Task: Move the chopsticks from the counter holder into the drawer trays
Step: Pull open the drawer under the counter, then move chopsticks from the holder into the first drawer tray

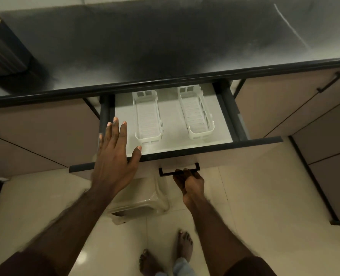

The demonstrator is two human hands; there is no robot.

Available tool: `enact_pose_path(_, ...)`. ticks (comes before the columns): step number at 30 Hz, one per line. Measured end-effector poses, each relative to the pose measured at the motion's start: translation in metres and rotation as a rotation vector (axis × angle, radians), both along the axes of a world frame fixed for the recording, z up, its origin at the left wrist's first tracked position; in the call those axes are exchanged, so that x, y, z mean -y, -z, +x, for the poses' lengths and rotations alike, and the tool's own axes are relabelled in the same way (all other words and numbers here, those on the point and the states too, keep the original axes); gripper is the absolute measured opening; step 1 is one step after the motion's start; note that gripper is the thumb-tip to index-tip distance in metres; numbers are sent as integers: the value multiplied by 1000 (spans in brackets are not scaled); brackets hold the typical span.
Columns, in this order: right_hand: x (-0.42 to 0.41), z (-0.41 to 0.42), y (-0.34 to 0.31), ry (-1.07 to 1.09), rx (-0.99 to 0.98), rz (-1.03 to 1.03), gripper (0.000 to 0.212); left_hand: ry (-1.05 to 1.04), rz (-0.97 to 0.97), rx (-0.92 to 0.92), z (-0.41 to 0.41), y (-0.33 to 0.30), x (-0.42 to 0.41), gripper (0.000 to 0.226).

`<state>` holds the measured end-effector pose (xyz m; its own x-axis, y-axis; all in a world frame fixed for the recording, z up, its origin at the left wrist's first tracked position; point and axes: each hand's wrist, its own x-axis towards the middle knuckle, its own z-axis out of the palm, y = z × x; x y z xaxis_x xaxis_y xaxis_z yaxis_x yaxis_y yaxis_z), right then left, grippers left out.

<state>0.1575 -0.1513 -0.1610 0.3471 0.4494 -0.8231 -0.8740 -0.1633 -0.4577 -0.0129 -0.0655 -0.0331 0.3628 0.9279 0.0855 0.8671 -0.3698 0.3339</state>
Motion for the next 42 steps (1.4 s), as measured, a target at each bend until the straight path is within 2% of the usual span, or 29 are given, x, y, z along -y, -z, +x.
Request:
enact_pose_path(10, 44, -13, -2, 10, 26, -14, 28, 41, -12, -19, -3, -8, 19, 77)
enact_pose_path(21, 62, -12, -3, -43, -10, -14, 28, -22, 14, -51, 5, -12, 33, 77)
enact_pose_path(26, 65, -6, -5, -189, 51, -84, 23, -42, 20, -49, 9, -18, 40, 78)
enact_pose_path(29, 72, -1, -21, -411, 267, -231, 18, -46, 41, -42, 11, -25, 43, 78)
enact_pose_path(31, 74, 0, -40, -509, 459, -249, 17, -55, 46, -30, 13, -32, 44, 78)
enact_pose_path(36, 59, 3, -101, -811, 1033, -121, 26, -76, 81, -3, 12, -52, 46, 74)
enact_pose_path(42, 33, -2, -184, -1004, 1495, 28, 30, -84, 120, 32, 4, -81, 55, 76)
